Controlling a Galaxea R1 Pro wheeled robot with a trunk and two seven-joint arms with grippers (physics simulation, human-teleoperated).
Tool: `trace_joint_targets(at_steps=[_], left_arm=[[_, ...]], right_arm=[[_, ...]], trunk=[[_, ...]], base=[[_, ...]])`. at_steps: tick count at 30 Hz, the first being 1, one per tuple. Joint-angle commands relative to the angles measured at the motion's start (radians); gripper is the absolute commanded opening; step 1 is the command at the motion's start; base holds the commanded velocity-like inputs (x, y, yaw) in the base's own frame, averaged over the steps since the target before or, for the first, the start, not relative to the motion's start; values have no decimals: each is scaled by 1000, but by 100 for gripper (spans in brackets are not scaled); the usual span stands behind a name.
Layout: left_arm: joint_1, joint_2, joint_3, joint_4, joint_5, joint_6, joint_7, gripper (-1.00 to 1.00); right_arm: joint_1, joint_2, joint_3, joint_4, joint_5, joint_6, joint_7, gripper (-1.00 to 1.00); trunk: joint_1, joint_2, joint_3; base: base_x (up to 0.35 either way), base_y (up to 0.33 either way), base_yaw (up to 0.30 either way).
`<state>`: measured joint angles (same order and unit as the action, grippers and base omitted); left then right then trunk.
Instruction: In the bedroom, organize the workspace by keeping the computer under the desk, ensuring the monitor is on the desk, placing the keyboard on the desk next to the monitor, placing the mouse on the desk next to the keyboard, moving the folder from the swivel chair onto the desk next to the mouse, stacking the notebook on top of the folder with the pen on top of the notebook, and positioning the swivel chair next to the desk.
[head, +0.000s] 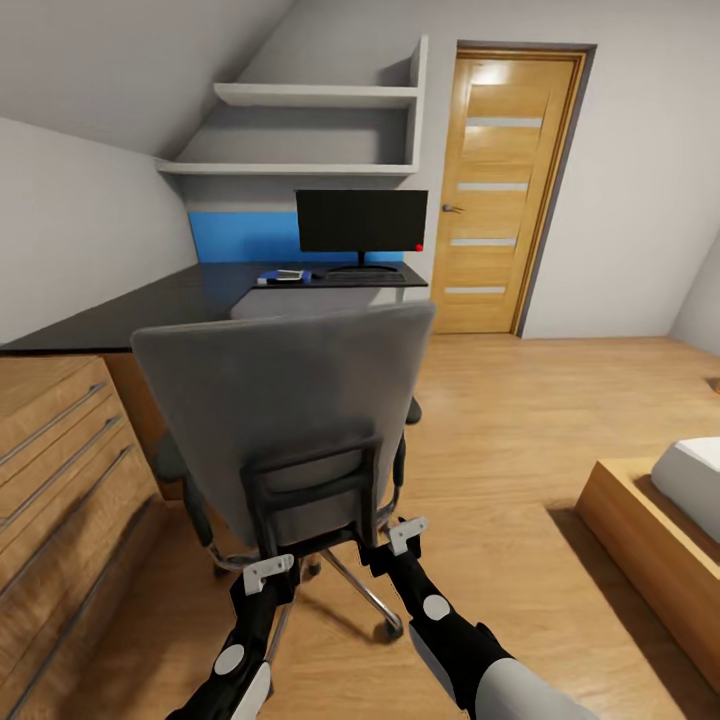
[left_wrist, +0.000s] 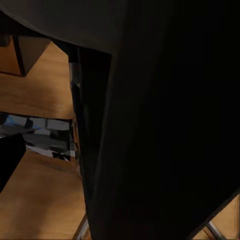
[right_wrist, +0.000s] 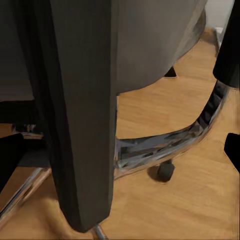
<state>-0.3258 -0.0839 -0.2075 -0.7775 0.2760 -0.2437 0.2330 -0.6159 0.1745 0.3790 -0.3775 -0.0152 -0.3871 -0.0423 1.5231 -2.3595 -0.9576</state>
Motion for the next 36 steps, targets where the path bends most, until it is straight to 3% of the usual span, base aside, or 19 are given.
trace_joint_targets(at_steps=[1, 13, 24, 36], left_arm=[[-1, 1, -4, 0, 9, -5, 6, 100], [-1, 1, -4, 0, 9, -5, 6, 100], [-1, 1, -4, 0, 9, -5, 6, 100], [-1, 1, -4, 0, 9, -5, 6, 100]], right_arm=[[-1, 0, 0, 2, -6, -4, -7, 100], [-1, 0, 0, 2, -6, -4, -7, 100], [-1, 0, 0, 2, -6, -4, -7, 100], [-1, 0, 0, 3, -6, -4, -7, 100]], trunk=[[0, 0, -1], [0, 0, -1], [0, 0, -1], [0, 0, -1]], base=[[197, -248, 0], [150, -162, 0], [5, 201, 0], [15, 8, 0]])
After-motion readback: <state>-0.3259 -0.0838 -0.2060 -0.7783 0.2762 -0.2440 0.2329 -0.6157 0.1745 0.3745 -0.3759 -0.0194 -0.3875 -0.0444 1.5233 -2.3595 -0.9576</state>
